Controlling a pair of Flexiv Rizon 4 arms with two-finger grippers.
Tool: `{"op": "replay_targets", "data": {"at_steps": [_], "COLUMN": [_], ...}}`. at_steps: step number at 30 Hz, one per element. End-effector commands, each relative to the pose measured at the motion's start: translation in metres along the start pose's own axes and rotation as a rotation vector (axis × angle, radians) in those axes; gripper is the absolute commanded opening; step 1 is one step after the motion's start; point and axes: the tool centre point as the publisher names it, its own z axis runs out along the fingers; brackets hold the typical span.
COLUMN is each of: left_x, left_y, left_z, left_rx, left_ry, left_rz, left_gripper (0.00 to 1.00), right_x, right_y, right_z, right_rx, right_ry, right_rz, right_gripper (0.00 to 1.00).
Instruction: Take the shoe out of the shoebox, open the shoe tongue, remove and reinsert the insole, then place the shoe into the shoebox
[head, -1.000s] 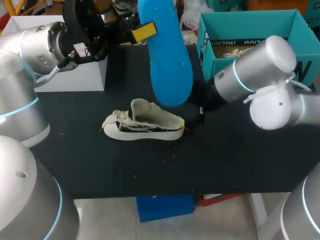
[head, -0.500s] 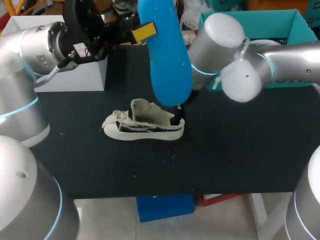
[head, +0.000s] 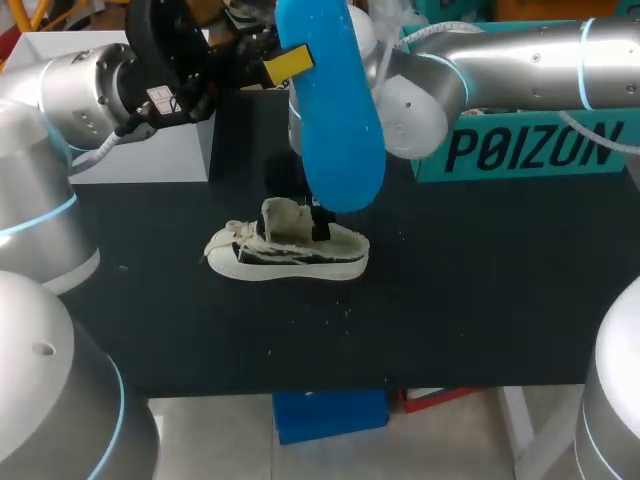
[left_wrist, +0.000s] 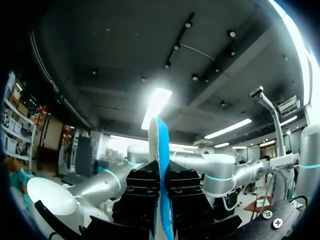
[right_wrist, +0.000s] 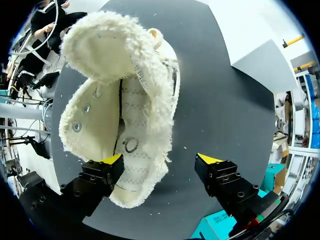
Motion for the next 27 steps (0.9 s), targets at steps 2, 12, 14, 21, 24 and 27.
{"op": "replay_targets", "data": {"at_steps": [2, 12, 14, 21, 24, 27], "left_x": [0.000, 0.000, 0.000, 0.000, 0.000, 0.000], "left_y": [0.001, 0.001, 0.001, 0.001, 0.001, 0.001], "left_z": [0.000, 0.000, 0.000, 0.000, 0.000, 0.000], "left_rx": [0.002, 0.002, 0.002, 0.002, 0.002, 0.002], "left_ry": [0.000, 0.000, 0.000, 0.000, 0.000, 0.000], "left_rz": [0.002, 0.002, 0.002, 0.002, 0.002, 0.002], "left_gripper": [0.00, 0.00, 0.00, 0.00, 0.00, 0.00], "right_x": [-0.005, -0.002, -0.002, -0.002, -0.002, -0.002], "right_y": [0.011, 0.007, 0.007, 0.007, 0.007, 0.007], "right_z": [0.012, 0.020, 0.020, 0.020, 0.020, 0.020], "right_rx": [0.234, 0.162, 0.162, 0.162, 0.162, 0.162], "right_ry": [0.020, 0.066, 0.066, 0.066, 0.066, 0.066], "right_rz": [0.008, 0.038, 0.038, 0.038, 0.038, 0.038], "right_gripper": [0.77, 0.00, 0.00, 0.00, 0.00, 0.00]}}
